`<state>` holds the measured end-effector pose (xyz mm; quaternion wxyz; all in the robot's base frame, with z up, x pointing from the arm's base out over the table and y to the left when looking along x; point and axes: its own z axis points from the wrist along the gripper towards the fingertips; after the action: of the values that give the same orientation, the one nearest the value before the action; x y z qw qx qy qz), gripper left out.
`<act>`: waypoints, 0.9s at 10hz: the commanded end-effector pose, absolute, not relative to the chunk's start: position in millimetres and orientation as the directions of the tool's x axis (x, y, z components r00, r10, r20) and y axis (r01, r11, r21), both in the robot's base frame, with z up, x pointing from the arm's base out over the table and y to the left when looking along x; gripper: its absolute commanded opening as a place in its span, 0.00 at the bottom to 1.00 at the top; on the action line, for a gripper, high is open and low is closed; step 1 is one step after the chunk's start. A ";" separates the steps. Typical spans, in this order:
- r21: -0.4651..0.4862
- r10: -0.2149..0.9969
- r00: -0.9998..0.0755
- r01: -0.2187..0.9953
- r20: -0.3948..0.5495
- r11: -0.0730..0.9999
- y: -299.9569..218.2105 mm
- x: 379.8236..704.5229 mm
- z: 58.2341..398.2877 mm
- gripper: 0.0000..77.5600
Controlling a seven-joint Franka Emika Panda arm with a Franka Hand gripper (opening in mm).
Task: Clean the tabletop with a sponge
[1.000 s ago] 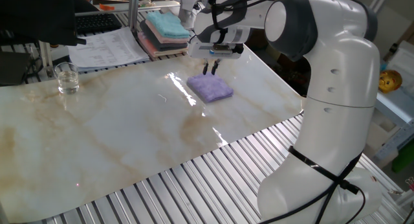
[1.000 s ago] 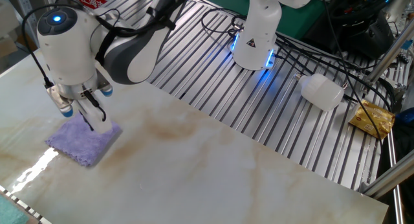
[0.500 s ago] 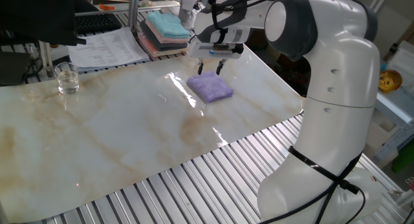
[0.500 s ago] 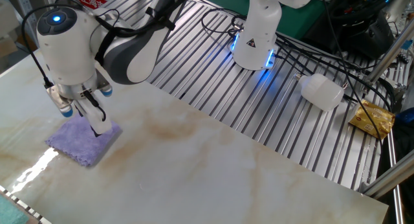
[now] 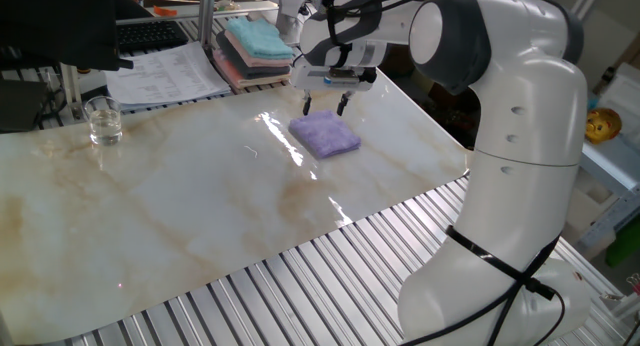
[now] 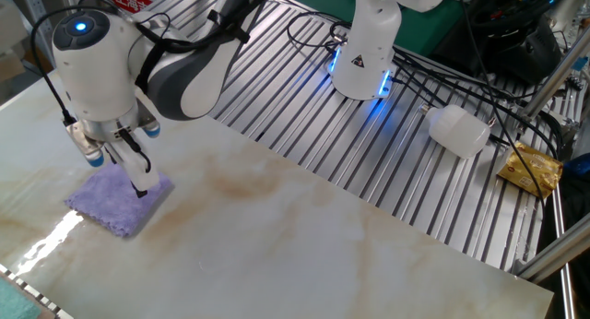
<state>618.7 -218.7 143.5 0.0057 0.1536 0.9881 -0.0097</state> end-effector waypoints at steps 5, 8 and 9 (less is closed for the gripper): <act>0.021 0.306 -0.952 0.306 -0.010 0.952 -280.0 624.7 103.9 1.00; 0.022 0.310 -0.951 0.310 -0.016 0.951 -277.4 630.1 105.0 1.00; 0.018 0.314 -0.949 0.313 -0.016 0.949 -274.9 635.1 107.7 1.00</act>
<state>625.7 -275.4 100.2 0.0069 0.1546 0.9879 0.0081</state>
